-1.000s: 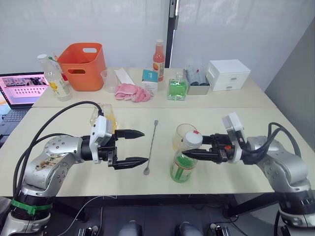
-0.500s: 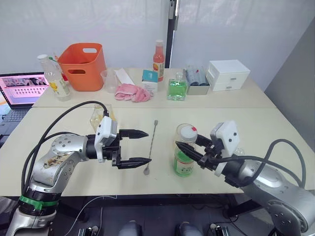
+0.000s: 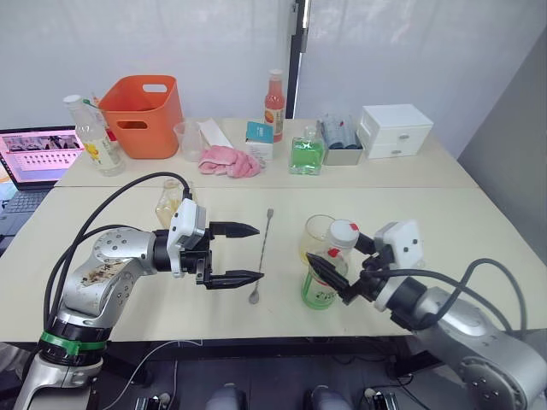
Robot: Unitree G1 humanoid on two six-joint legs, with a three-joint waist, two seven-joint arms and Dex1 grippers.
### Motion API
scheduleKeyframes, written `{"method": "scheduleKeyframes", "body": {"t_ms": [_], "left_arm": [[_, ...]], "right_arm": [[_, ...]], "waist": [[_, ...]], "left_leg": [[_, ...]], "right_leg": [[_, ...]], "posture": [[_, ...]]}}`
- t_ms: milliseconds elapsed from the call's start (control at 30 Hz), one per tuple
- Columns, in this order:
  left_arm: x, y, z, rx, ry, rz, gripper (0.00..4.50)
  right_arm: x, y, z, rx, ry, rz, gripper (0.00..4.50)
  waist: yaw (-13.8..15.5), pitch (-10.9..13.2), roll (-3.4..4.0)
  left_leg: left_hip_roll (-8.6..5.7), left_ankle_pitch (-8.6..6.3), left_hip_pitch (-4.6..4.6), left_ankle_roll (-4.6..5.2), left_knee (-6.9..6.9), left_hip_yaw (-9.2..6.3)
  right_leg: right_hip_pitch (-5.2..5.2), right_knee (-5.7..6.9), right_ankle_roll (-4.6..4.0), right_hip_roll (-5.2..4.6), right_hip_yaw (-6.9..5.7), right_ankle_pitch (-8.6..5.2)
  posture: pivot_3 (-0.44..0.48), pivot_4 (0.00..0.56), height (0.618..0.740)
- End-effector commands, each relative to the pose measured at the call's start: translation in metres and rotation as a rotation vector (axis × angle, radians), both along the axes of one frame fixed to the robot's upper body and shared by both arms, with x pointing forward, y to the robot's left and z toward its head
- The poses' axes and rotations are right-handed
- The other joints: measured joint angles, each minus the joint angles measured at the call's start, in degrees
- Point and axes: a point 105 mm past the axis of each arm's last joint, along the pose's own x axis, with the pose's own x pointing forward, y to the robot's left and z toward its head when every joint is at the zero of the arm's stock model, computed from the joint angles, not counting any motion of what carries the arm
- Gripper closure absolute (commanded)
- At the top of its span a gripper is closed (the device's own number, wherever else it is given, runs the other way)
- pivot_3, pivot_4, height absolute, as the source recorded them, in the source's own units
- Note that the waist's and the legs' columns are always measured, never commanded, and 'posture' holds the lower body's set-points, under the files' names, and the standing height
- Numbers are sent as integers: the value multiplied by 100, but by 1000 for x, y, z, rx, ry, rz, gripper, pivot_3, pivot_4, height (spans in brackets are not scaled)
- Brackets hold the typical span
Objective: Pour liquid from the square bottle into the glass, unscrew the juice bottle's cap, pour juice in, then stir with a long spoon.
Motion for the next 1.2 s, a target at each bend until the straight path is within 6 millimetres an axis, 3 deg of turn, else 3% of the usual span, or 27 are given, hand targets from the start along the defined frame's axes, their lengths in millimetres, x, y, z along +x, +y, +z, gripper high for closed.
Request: {"method": "scheduleKeyframes", "body": {"t_ms": [33,233,467,667,1000,1200], "left_arm": [[-2,-1,11,-12,-51,-7,0],[-2,0,12,-17,-50,4,0],[-4,5,12,-5,-53,24,0],[-7,10,12,3,-54,41,0],[-12,13,12,12,-49,51,0],[-10,9,11,13,-46,36,0]], "right_arm": [[-8,-6,7,-5,-21,181,36],[-7,-16,-2,-54,55,531,36],[32,-19,1,-120,27,688,36],[40,-13,6,-110,15,774,36],[27,-8,16,-41,0,817,3063],[15,-7,22,-14,-34,735,3243]], "waist": [[-3,0,0],[-12,1,-1],[-56,2,0],[-15,2,0],[-4,2,1],[13,2,1]], "left_leg": [[0,0,0,0,0,0],[1,0,2,0,0,0],[3,0,1,1,-3,-1],[1,-1,-4,1,-2,1],[3,-1,-2,1,-1,1],[1,0,-4,0,0,1]], "right_leg": [[0,0,0,0,0,0],[3,-5,0,3,0,0],[-1,-4,-1,7,1,0],[-3,-5,0,2,-1,1],[-4,2,0,2,-1,1],[-6,5,0,0,-1,1]], "posture": [[0,150,715],[0,150,715],[0,150,715],[0,150,715],[0,150,715],[0,150,715]]}}
